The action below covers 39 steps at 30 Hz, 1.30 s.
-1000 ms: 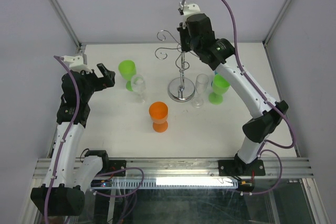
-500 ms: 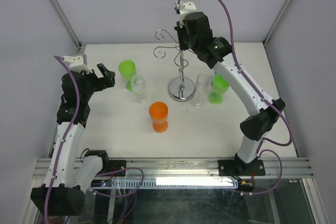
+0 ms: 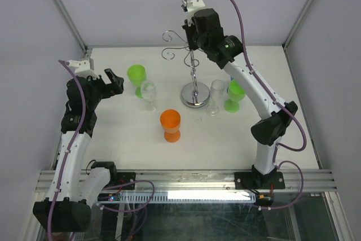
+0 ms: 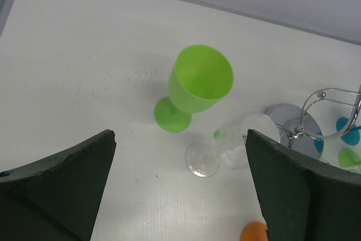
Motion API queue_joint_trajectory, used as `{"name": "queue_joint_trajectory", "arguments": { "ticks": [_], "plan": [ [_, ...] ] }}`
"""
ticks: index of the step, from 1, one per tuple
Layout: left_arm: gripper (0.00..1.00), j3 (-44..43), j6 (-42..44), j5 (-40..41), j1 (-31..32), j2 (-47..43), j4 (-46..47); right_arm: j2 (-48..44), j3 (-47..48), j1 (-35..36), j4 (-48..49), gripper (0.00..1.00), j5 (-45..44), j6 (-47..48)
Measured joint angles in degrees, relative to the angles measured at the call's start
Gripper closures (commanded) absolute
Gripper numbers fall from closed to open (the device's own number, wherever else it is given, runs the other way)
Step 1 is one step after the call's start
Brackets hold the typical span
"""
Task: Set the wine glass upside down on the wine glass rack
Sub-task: Adjust the wine rack at the center of the board.
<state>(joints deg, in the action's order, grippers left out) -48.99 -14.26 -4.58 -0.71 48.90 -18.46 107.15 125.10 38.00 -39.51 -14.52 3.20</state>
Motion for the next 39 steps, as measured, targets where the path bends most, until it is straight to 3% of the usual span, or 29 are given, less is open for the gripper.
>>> {"name": "queue_joint_trajectory", "arguments": {
  "ticks": [39],
  "plan": [
    [0.01,0.0,0.0,0.0,0.0,1.0,-0.2,1.5,3.5,0.1,-1.4,1.00,3.7,0.4]
  ]
}}
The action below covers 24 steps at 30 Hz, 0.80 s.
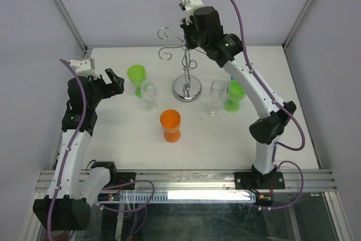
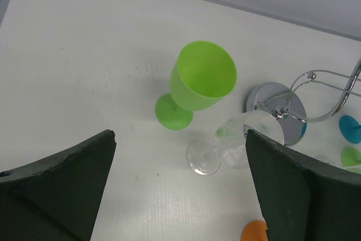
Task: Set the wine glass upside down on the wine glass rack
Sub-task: Adjust the wine rack at the center of the board.
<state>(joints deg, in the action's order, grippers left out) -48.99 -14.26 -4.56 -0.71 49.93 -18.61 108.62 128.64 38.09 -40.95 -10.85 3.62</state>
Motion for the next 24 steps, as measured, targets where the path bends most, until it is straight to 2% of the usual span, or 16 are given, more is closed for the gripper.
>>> {"name": "queue_joint_trajectory", "arguments": {
  "ticks": [21,22,24],
  "plan": [
    [0.01,0.0,0.0,0.0,0.0,0.3,0.0,0.0,-0.9,0.0,0.3,1.00,0.4,0.5],
    [0.01,0.0,0.0,0.0,0.0,0.3,0.0,0.0,-0.9,0.0,0.3,0.98,0.4,0.5],
    [0.01,0.0,0.0,0.0,0.0,0.3,0.0,0.0,-1.0,0.0,0.5,0.85,0.3,0.6]
  ]
}}
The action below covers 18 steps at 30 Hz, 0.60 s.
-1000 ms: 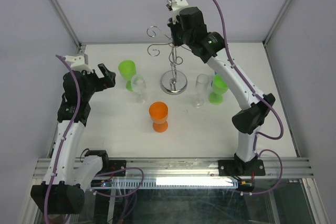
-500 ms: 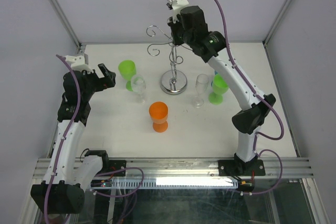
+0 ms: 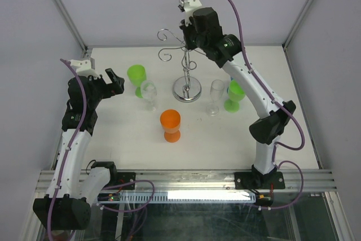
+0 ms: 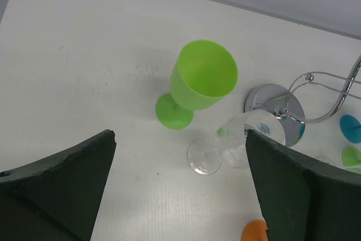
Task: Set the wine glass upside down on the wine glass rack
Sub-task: Adjust the wine rack at the center of the board.
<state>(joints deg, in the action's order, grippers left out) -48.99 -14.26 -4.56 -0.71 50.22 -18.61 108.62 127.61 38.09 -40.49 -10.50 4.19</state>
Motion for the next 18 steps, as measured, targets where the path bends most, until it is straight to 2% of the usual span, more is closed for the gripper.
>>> {"name": "queue_joint_trajectory", "arguments": {
  "ticks": [4,7,10,18],
  "plan": [
    [0.01,0.0,0.0,0.0,0.0,0.0,0.0,0.0,-0.3,0.0,2.4,0.55,-0.2,0.0],
    [0.01,0.0,0.0,0.3,0.0,0.0,0.0,-0.5,-0.6,0.0,5.9,0.40,-0.3,0.2],
    [0.01,0.0,0.0,1.6,0.0,-0.1,0.0,-1.2,-1.0,0.0,7.7,0.31,-0.4,0.3],
    [0.01,0.0,-0.2,3.2,0.0,-1.0,0.0,-7.6,-8.2,0.0,11.6,0.17,-0.8,0.2]
  ]
}}
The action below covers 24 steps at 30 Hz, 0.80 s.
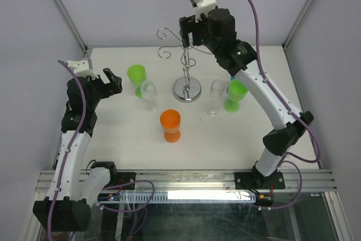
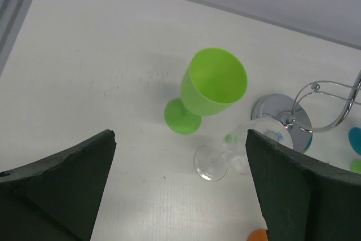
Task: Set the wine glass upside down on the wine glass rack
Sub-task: Adjust the wine rack at the center of the board.
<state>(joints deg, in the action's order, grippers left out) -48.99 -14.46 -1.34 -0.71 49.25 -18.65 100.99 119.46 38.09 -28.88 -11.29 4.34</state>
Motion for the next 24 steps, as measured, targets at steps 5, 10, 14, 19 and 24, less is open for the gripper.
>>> {"name": "queue_joint_trajectory", "arguments": {
  "ticks": [5,10,14,19,24],
  "plan": [
    [0.01,0.0,-0.5,0.0,0.0,0.0,0.0,-11.8,-14.5,0.0,4.9,0.15,0.0,-1.4],
    [0.01,0.6,-2.2,0.0,0.0,-0.1,0.5,-26.7,-32.1,0.0,9.7,0.14,-0.5,-3.5],
    [0.01,0.9,-2.7,-0.2,0.0,0.1,0.8,-36.0,-42.8,0.0,11.7,0.14,-1.1,-4.9],
    [0.01,0.9,-2.8,-0.2,0.0,0.2,0.8,-44.8,-53.2,0.0,11.6,0.14,-3.2,-6.4],
    [0.01,0.9,-2.9,-0.3,0.0,0.2,0.8,-50.0,-58.4,0.0,8.4,0.13,-3.8,-7.3]
  ]
}}
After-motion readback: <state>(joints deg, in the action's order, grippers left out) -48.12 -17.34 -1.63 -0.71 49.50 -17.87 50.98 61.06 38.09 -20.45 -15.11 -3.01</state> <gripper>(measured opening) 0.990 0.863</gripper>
